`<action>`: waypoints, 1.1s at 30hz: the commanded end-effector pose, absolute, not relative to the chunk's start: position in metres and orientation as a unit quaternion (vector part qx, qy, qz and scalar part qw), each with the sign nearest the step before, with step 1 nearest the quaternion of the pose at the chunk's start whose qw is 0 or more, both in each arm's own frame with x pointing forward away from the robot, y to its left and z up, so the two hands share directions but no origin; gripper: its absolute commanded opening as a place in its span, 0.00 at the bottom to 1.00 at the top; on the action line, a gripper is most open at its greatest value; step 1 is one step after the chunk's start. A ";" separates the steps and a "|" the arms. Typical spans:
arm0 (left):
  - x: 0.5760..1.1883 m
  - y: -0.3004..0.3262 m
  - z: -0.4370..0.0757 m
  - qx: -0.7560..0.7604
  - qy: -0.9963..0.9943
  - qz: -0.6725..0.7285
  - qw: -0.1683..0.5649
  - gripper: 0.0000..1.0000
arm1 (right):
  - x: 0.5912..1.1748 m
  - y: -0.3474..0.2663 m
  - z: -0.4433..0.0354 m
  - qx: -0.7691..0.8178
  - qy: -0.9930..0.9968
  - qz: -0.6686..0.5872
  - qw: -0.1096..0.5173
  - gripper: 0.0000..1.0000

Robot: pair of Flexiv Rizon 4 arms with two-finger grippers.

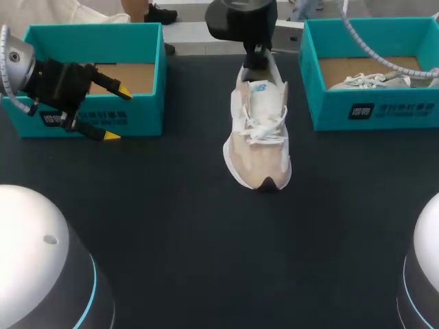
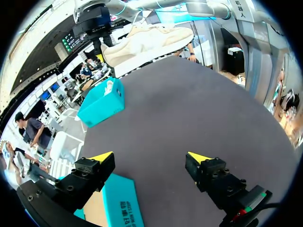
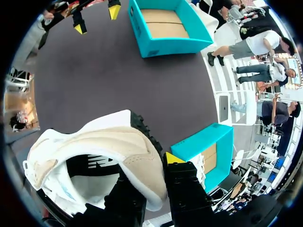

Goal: Take the shoe out of the shoebox, open the shoe tongue, remove and reinsert the insole, then place the shoe into the shoebox

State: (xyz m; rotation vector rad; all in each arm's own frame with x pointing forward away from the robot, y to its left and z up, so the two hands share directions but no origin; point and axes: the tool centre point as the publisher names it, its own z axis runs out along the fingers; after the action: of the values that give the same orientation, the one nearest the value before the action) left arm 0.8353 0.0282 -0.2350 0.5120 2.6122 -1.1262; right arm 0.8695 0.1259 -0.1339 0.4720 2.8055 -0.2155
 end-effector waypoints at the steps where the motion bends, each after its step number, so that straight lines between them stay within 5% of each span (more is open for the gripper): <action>1: 0.834 0.029 -0.234 0.176 0.897 -0.385 0.125 1.00 | 0.869 0.124 -0.133 0.163 0.973 -0.073 0.144 0.00; 33: 0.834 0.029 -0.234 0.176 0.897 -0.385 0.125 1.00 | 1.102 -0.148 -0.150 0.138 0.972 -0.128 0.138 0.00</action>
State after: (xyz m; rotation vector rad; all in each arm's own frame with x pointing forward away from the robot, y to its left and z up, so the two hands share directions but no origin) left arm 0.8353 0.0282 -0.2350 0.5122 2.6121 -1.1262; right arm 1.0772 -0.1359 -0.1462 0.3966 2.7832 -0.3738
